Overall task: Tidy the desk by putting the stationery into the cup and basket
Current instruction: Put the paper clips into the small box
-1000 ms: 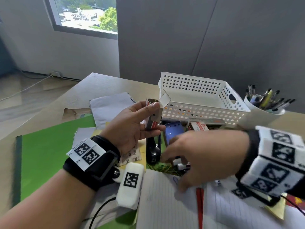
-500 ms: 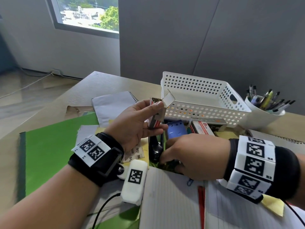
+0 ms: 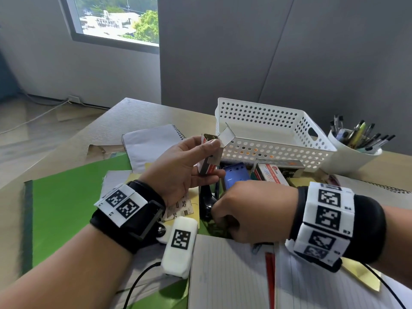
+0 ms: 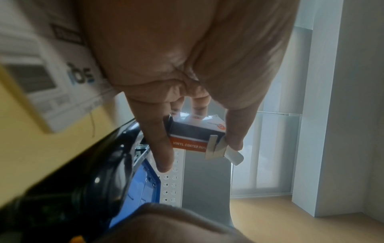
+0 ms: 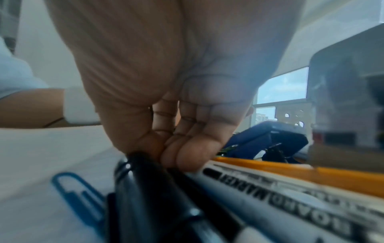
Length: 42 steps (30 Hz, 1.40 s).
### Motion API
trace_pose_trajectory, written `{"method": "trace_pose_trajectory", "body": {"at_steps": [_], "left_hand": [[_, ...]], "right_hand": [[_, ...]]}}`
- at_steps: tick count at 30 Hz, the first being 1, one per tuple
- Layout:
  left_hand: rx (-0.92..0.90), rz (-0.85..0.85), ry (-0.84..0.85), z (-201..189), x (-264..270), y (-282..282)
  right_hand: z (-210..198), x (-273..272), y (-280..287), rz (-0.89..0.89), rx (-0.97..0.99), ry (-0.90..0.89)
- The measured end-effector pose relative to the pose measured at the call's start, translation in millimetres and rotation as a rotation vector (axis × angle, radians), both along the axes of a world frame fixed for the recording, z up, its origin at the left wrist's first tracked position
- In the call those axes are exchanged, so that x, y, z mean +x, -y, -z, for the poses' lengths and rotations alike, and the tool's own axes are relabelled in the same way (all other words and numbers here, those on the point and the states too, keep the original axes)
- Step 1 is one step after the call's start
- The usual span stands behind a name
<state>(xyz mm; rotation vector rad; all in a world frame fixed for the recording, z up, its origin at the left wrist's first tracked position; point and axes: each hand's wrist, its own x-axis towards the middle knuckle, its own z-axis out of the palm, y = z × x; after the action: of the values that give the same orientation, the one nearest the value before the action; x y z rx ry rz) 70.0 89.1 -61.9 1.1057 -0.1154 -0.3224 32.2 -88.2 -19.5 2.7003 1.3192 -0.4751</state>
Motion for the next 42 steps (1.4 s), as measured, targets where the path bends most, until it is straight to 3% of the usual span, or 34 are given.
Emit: {"method": "trace_pose_trajectory", "body": {"at_steps": [3, 7, 10, 13, 18, 23, 27, 29, 33, 35, 42], "left_hand": [[0.000, 0.015, 0.001, -0.4, 0.6, -0.2], [0.014, 0.054, 0.009, 2.4, 1.2, -0.1], [0.039, 0.077, 0.031, 5.3, 2.3, 0.4], [0.052, 0.101, 0.054, 6.8, 2.9, 0.5], [0.042, 0.126, 0.078, 7.1, 0.8, 0.0], [0.055, 0.107, 0.064, 5.1, 0.4, -0.2], [-0.064, 0.044, 0.001, 2.3, 0.2, -2.2], [-0.096, 0.004, 0.008, 1.4, 0.6, -4.0], [0.007, 0.028, 0.037, 1.2, 0.5, -1.7], [0.038, 0.047, 0.035, 1.1, -0.4, -0.2], [0.073, 0.055, 0.033, 1.9, -0.4, 0.7]], "right_hand": [[-9.7, 9.6, 10.4, 0.090, 0.170, -0.047], [-38.9, 17.1, 25.3, 0.238, 0.615, -0.198], [-55.5, 24.2, 31.6, 0.284, 0.810, -0.100], [-52.0, 34.9, 29.3, 0.326, 0.817, 0.091], [-32.2, 45.3, 20.6, 0.371, 0.735, 0.111], [-34.3, 44.8, 23.2, 0.399, 0.792, 0.166], [-36.0, 23.9, 21.6, 0.311, 0.898, 0.446], [-35.6, 6.5, 18.8, 0.165, 0.824, 0.503], [-30.8, -16.3, 9.8, 0.183, 0.166, 0.133], [-19.5, -18.9, 6.8, 0.192, -0.040, 0.102], [15.7, -25.4, 0.4, 0.180, -0.212, 0.152]]}}
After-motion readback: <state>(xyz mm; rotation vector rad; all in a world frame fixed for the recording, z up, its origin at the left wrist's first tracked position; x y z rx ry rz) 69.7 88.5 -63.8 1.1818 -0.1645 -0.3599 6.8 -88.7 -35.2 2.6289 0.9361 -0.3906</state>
